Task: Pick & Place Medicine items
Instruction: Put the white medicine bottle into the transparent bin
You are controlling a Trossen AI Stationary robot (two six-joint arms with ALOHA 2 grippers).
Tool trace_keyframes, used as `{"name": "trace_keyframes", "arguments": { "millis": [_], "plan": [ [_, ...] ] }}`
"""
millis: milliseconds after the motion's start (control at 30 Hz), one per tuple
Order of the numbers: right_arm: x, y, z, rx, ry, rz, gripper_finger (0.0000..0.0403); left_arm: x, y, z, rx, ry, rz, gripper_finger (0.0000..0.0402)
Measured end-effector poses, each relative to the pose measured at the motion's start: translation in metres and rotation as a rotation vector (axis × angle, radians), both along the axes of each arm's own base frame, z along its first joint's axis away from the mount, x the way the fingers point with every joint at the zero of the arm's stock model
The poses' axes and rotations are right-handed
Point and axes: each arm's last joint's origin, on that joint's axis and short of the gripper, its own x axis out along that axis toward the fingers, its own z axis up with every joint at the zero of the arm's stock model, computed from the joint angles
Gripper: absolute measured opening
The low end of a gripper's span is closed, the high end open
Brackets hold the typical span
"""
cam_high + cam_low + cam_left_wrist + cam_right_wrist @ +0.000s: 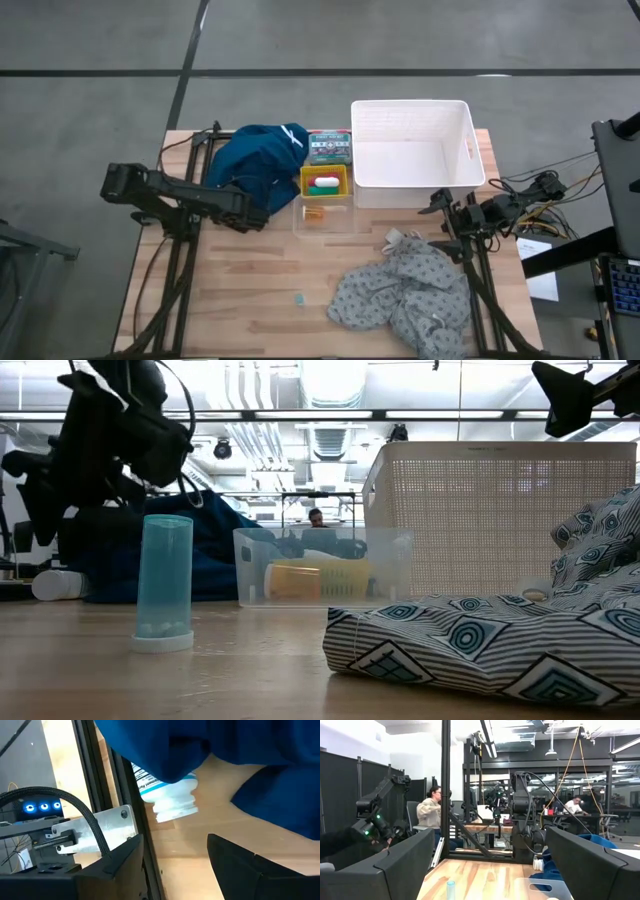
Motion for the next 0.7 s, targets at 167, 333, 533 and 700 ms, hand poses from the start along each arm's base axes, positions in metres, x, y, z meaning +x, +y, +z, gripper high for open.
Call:
{"name": "trace_keyframes", "arguments": {
  "millis": [167,333,533,700],
  "plan": [
    [0.000,0.000,0.000,0.000,0.000,0.000,0.0380,-0.004,0.002,-0.007,0.012,0.000,0.001,0.0224],
    [0.000,0.000,0.000,0.000,0.000,0.000,0.0380,-0.006,0.004,-0.012,0.035,-0.007,0.002,0.0225],
    [0.000,0.000,0.000,0.000,0.001,0.000,0.0380,-0.006,0.012,-0.012,0.064,-0.004,0.005,0.0224],
    [0.000,0.000,0.000,0.000,0.001,-0.001,0.0380,-0.007,0.020,-0.012,0.063,-0.005,0.052,0.0224]
  ]
}}
